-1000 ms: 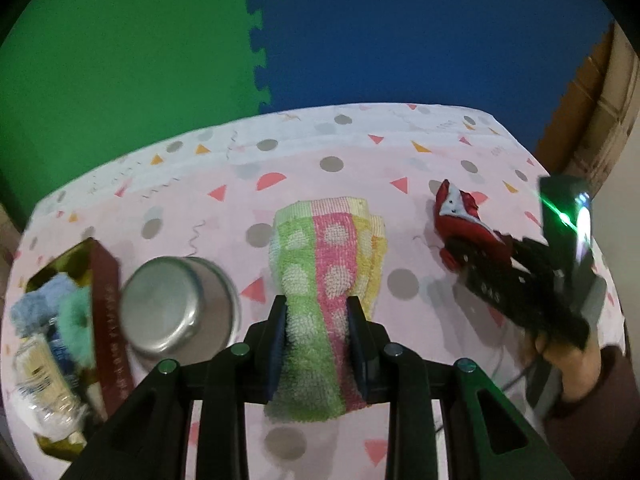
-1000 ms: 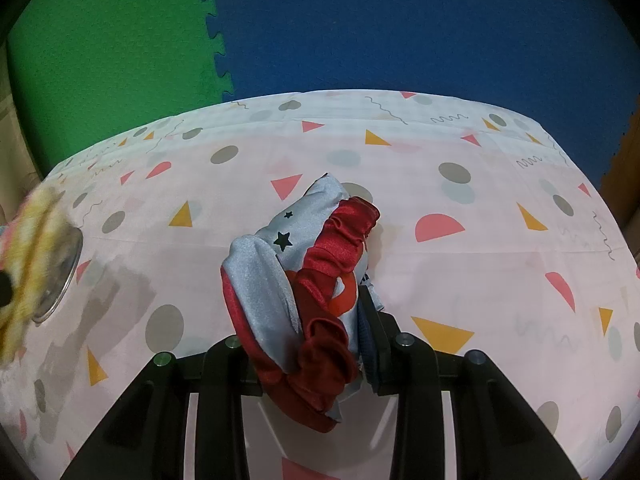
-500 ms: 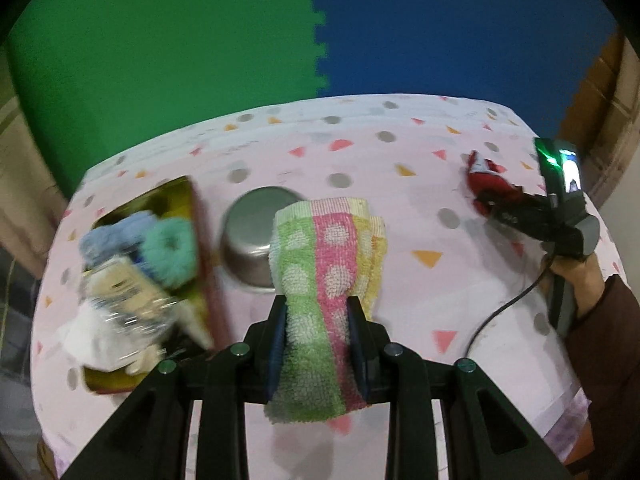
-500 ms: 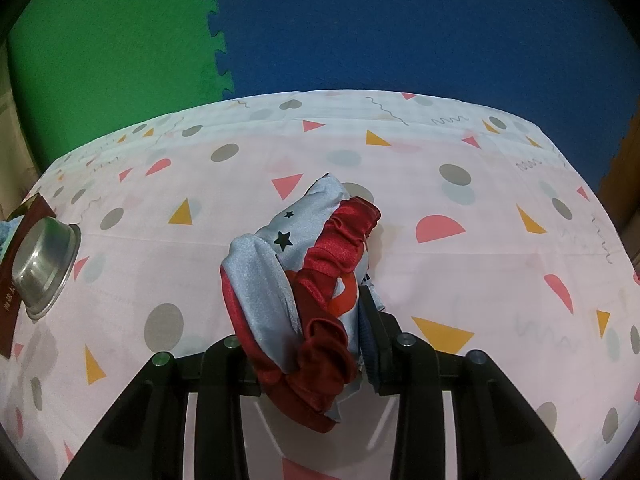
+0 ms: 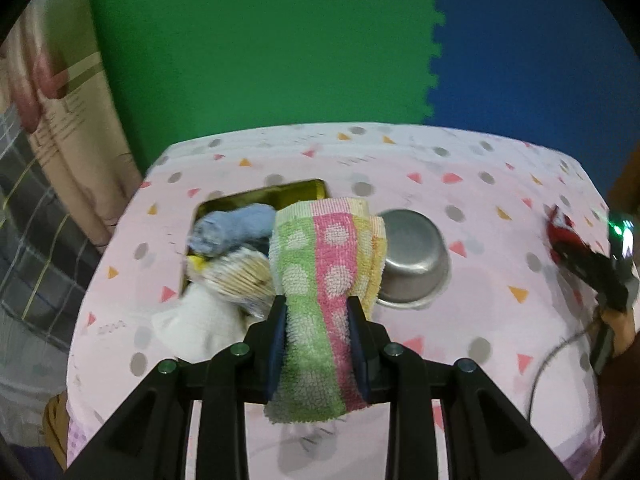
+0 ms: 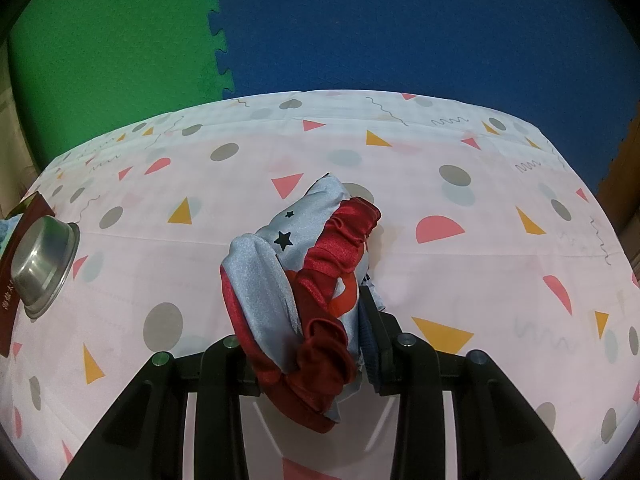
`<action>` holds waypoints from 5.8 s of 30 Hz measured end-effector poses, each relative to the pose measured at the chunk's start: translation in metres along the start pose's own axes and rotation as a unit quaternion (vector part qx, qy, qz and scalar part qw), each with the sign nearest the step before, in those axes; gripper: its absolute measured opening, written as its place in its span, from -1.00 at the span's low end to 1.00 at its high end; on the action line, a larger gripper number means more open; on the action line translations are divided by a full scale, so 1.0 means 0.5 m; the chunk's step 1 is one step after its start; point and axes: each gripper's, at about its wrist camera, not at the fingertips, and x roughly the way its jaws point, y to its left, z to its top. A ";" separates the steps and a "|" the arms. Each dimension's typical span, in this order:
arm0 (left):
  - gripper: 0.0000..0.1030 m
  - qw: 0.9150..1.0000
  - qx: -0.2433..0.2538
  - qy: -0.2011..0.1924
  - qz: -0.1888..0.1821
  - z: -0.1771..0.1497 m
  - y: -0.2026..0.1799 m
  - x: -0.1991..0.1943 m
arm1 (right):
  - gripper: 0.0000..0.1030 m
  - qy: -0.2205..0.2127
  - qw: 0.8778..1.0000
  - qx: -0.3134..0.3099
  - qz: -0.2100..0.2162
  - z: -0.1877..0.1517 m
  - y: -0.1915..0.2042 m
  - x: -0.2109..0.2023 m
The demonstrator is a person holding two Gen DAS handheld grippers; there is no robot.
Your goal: Organize soft objects
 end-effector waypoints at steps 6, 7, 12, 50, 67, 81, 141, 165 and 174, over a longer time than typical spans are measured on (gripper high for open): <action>-0.44 1.000 -0.027 -0.003 0.007 0.039 0.055 0.016 | -0.34 0.000 1.000 0.000 0.000 0.000 0.000 0.000; -0.44 1.000 -0.027 -0.004 0.008 0.045 0.063 0.021 | -0.34 0.000 1.000 -0.001 -0.001 0.000 0.000 0.000; -0.43 0.999 -0.038 0.004 0.030 0.076 0.103 0.069 | -0.33 0.000 1.000 -0.002 -0.001 0.001 -0.001 0.002; 0.01 0.998 -0.042 -0.027 0.048 0.005 0.158 0.030 | -0.35 -0.003 1.000 -0.009 -0.007 0.001 0.004 -0.004; 0.01 0.993 -0.087 -0.028 0.072 -0.105 0.182 0.008 | -0.57 0.000 0.999 -0.044 0.010 -0.033 0.067 -0.097; 0.01 0.990 -0.104 -0.021 0.089 -0.140 0.208 0.025 | -0.57 0.022 0.983 -0.148 0.103 -0.077 0.278 -0.184; 0.01 0.984 -0.139 -0.033 0.107 -0.168 0.252 0.010 | 0.57 -0.005 0.952 -0.216 0.218 -0.019 0.789 -0.175; 0.01 0.984 -0.133 -0.031 0.111 -0.168 0.247 0.017 | 0.95 -0.019 0.965 -0.170 0.199 -0.087 0.743 -0.235; 0.01 0.985 -0.130 -0.032 0.109 -0.171 0.243 0.016 | 0.95 -0.015 0.964 -0.172 0.204 -0.091 0.744 -0.236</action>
